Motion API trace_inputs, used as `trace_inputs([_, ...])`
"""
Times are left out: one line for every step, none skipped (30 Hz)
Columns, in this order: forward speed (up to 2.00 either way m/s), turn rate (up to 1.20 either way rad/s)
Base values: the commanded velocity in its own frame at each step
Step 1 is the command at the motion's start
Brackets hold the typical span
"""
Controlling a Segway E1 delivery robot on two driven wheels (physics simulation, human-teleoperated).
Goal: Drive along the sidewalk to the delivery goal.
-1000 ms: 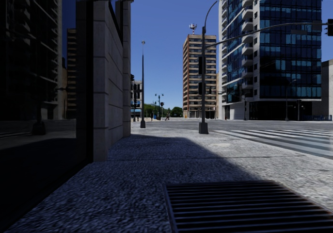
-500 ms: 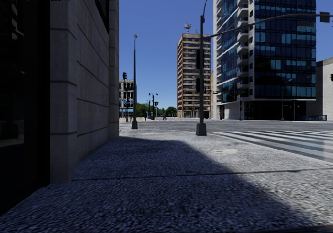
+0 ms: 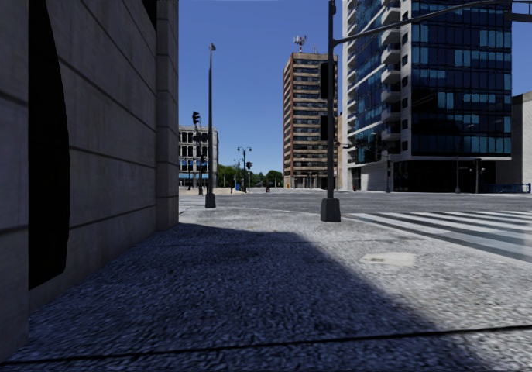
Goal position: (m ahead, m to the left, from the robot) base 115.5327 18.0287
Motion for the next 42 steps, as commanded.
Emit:
trace_inputs([2.00, 0.00])
trace_inputs([2.00, 0.00])
trace_inputs([2.00, 0.00])
trace_inputs([2.00, 0.00])
trace_inputs([2.00, 0.00])
trace_inputs([2.00, 0.00])
trace_inputs([2.00, 0.00])
trace_inputs([2.00, 0.00])
trace_inputs([2.00, 0.00])
trace_inputs([2.00, 0.00])
trace_inputs([2.00, 0.00])
trace_inputs([2.00, 0.00])
trace_inputs([2.00, 0.00])
trace_inputs([2.00, 0.00])
trace_inputs([2.00, 0.00])
trace_inputs([2.00, 0.00])
trace_inputs([2.00, 0.00])
trace_inputs([2.00, 0.00])
trace_inputs([2.00, 0.00])
trace_inputs([2.00, 0.00])
trace_inputs([2.00, 0.00])
trace_inputs([2.00, 0.00])
trace_inputs([2.00, 0.00])
trace_inputs([2.00, 0.06])
trace_inputs([2.00, 0.06])
trace_inputs([2.00, 0.27])
trace_inputs([2.00, 0.27])
trace_inputs([2.00, 0.33])
trace_inputs([2.00, 0.33])
trace_inputs([2.00, 0.33])
trace_inputs([2.00, 0.33])
trace_inputs([2.00, 0.33])
trace_inputs([2.00, 0.33])
trace_inputs([2.00, 0.33])
trace_inputs([2.00, 0.30])
trace_inputs([2.00, 0.30])
trace_inputs([2.00, 0.30])
trace_inputs([2.00, 0.29])
trace_inputs([2.00, 0.29])
trace_inputs([2.00, 0.29])
trace_inputs([2.00, 0.22])
trace_inputs([2.00, 0.12])
